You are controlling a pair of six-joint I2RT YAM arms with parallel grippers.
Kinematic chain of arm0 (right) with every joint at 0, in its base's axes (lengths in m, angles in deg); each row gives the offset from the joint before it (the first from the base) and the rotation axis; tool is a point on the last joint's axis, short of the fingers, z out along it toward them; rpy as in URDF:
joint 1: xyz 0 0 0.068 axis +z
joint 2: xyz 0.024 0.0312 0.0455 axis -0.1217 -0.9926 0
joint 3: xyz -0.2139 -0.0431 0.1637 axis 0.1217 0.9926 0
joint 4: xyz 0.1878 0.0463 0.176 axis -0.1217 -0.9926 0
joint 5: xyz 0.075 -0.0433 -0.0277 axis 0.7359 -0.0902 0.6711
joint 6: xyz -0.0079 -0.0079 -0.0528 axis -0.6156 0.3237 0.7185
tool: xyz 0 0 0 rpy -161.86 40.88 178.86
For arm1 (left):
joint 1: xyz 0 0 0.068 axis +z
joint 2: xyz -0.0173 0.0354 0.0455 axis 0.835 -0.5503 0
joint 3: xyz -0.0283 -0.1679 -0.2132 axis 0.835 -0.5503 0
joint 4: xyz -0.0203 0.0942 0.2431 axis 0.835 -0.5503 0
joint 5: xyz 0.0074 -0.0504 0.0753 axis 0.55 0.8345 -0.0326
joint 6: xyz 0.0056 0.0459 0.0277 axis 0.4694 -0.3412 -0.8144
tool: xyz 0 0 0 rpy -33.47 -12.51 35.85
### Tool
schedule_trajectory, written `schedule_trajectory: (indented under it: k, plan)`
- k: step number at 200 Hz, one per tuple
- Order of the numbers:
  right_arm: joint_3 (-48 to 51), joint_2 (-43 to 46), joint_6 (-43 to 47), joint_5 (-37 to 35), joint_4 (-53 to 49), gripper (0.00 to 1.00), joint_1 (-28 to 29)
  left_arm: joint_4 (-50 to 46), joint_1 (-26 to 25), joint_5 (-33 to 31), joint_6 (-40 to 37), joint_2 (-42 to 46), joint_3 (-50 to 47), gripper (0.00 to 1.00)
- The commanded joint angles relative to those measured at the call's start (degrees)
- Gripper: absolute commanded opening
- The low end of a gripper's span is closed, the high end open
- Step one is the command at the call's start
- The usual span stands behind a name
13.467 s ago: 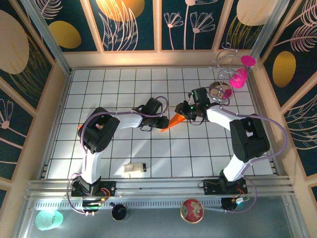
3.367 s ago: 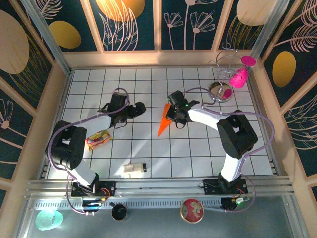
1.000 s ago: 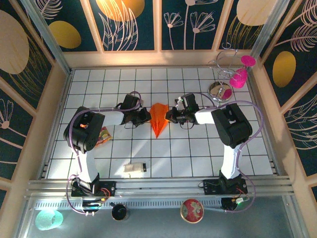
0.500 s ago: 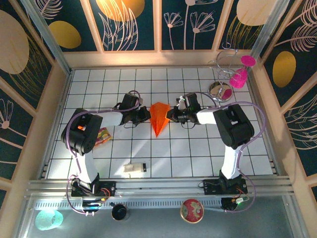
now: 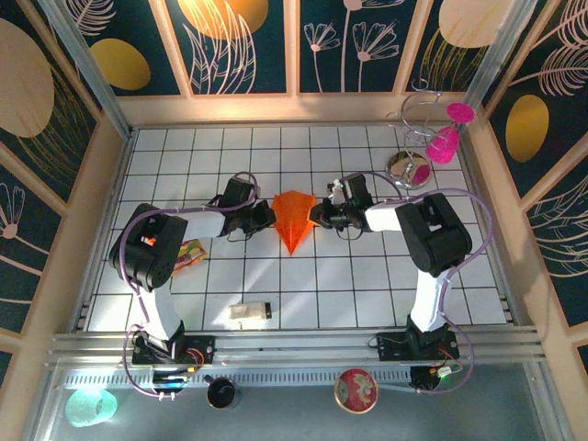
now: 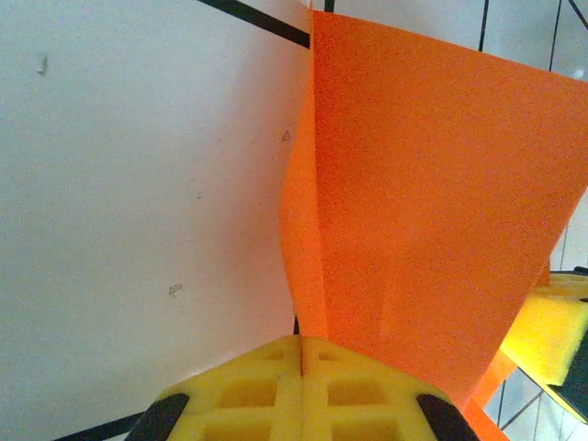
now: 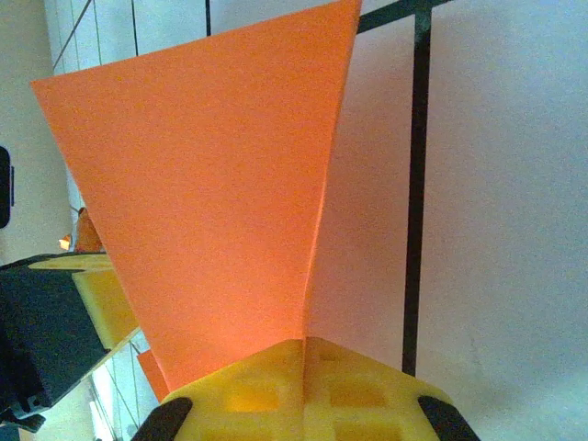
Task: Fold a paper plane with a square sheet of paper (pick it up from the middle)
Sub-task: Move the paper plane to the top-center of the table.
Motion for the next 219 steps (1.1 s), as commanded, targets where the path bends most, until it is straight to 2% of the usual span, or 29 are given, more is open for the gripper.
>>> schedule_trajectory:
  k: [1,30,58,109,140,181,219]
  plan:
    - [0.2,-0.5,-0.1,-0.2,0.3,0.0,-0.5,-1.0,0.4,-1.2,0.1,-0.7,-0.1,0.0]
    - [-0.3,-1.5,0.0,-0.6,-0.6,0.0,-0.5,-2.7,0.4,-1.3,-0.4,-2.4,0.8,0.0]
    - [-0.6,-2.0,0.0,-0.3,-1.2,0.0,-0.4,-5.0,0.4,-2.4,-1.4,-2.2,2.3,0.05]
    - [-1.4,-1.3,0.0,0.5,-1.2,0.0,-0.2,-7.2,0.4,-2.1,-1.7,3.3,4.7,0.25]
    - [-1.5,-0.9,-0.2,0.8,-1.0,0.0,-0.1,-7.6,-0.3,-1.5,-0.5,6.7,3.6,0.33]
    - [-1.6,-0.9,-0.4,0.9,-1.0,0.0,0.0,-4.5,-3.1,-2.3,2.7,10.6,-0.1,0.32]
    - [-1.8,-1.4,-0.5,1.0,-1.0,0.0,0.2,-4.0,-6.3,-0.8,3.4,8.1,0.7,0.32]
